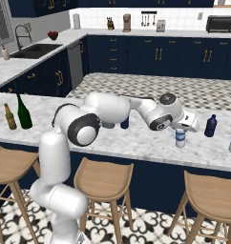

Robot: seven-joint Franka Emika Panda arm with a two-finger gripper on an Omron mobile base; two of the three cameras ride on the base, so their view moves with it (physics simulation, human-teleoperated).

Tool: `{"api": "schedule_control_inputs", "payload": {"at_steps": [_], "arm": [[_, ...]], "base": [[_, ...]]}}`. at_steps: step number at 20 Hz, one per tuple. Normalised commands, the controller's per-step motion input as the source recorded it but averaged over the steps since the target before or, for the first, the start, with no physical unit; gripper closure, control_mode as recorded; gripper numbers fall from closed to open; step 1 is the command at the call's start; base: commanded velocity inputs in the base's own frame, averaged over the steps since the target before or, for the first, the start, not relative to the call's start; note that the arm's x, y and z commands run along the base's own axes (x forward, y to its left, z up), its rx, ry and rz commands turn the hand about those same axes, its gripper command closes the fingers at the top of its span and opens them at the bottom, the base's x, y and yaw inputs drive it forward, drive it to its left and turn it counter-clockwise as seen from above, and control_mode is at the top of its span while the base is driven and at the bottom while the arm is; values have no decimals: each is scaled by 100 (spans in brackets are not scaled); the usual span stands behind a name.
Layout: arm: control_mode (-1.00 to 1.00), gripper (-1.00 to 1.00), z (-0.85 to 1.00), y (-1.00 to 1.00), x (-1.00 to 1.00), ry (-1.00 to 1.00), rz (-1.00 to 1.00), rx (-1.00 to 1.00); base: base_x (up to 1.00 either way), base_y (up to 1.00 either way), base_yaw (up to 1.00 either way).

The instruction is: Move the plastic bottles in the middle to the plastics group, and the glass bottles in the middle to the glass group.

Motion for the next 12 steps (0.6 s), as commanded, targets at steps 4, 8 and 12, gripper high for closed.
{"api": "schedule_control_inputs", "payload": {"at_steps": [4, 8, 12], "arm": [[-100, 100, -14, -40, 5, 5, -4, 4], [-100, 100, -4, -40, 16, 0, 0, 3], [-100, 100, -4, -42, 25, 0, 0, 1]], "base": [[0, 0, 0], [0, 0, 0], [0, 0, 0]]}}
